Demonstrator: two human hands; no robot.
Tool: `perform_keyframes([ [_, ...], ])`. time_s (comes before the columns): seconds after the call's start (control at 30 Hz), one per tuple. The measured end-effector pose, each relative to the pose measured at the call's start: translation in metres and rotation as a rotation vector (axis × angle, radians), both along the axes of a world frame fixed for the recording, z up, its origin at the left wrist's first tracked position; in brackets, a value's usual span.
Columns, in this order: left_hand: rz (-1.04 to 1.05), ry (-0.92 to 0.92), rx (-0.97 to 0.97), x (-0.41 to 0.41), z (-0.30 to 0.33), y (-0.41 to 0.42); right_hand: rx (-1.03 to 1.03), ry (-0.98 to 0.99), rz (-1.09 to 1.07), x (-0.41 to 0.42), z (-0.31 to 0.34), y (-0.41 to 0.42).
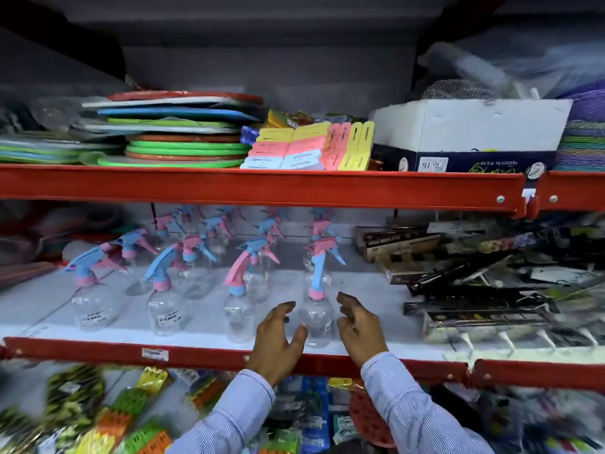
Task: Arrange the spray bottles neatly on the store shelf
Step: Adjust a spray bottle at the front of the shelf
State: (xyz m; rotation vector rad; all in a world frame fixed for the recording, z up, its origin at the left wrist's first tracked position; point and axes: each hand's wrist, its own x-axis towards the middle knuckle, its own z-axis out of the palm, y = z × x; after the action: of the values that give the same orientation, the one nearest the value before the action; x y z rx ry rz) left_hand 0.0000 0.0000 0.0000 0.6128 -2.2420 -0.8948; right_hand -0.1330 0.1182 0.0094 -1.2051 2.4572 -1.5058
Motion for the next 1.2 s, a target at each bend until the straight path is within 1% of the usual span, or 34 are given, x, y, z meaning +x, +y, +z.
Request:
perform_keyframes([
  [0.03, -0.003, -0.004, 0.061, -0.004, 0.0, -0.002, -0.001, -0.073, 0.011, -0.001, -0.002, -0.004],
  [0.13, -0.037, -0.041, 0.148, -0.008, 0.003, -0.003, 0.106, -0.056, 0.02, 0.002, 0.002, -0.006],
  [0.27, -0.076, -0.022, 0.148, -0.005, 0.004, -0.002, 0.111, -0.075, 0.064, 0.005, 0.003, -0.003],
  [0.37, -0.052, -0.004, 0.156, -0.001, 0.001, -0.002, 0.114, -0.092, 0.076, 0.007, 0.001, 0.0],
  [0.57, -0.035, 0.002, 0.111, 0.009, 0.004, 0.006, 0.101, -0.107, 0.091, 0.013, -0.001, 0.009],
  [0.63, -0.023, -0.009, 0.066, 0.015, 0.002, 0.006, 0.105, -0.103, 0.079, 0.017, -0.004, 0.012],
  [0.67, -0.011, -0.013, 0.017, 0.019, 0.0, 0.006, 0.107, -0.073, 0.059, 0.02, -0.006, 0.015],
  [0.73, 0.032, -0.015, -0.138, 0.031, -0.002, 0.008, 0.106, 0.051, -0.008, 0.03, -0.01, 0.021],
  [0.83, 0.099, -0.011, -0.417, 0.054, -0.006, 0.013, 0.066, 0.351, -0.111, 0.051, -0.014, 0.034],
  [0.9, 0.153, -0.059, -0.522, 0.069, -0.01, 0.013, 0.068, 0.541, -0.095, 0.061, -0.018, 0.038],
  [0.97, 0.21, -0.112, -0.567, 0.083, -0.014, 0.011, 0.077, 0.654, -0.006, 0.068, -0.024, 0.037],
  [1.07, 0.281, -0.143, -0.577, 0.098, -0.016, 0.007, 0.098, 0.769, 0.145, 0.078, -0.028, 0.027],
  [1.13, 0.328, -0.163, -0.553, 0.107, -0.016, 0.003, 0.138, 0.802, 0.218, 0.085, -0.027, 0.014],
  [1.2, 0.356, -0.187, -0.527, 0.113, -0.017, -0.001, 0.188, 0.789, 0.238, 0.094, -0.027, -0.001],
])
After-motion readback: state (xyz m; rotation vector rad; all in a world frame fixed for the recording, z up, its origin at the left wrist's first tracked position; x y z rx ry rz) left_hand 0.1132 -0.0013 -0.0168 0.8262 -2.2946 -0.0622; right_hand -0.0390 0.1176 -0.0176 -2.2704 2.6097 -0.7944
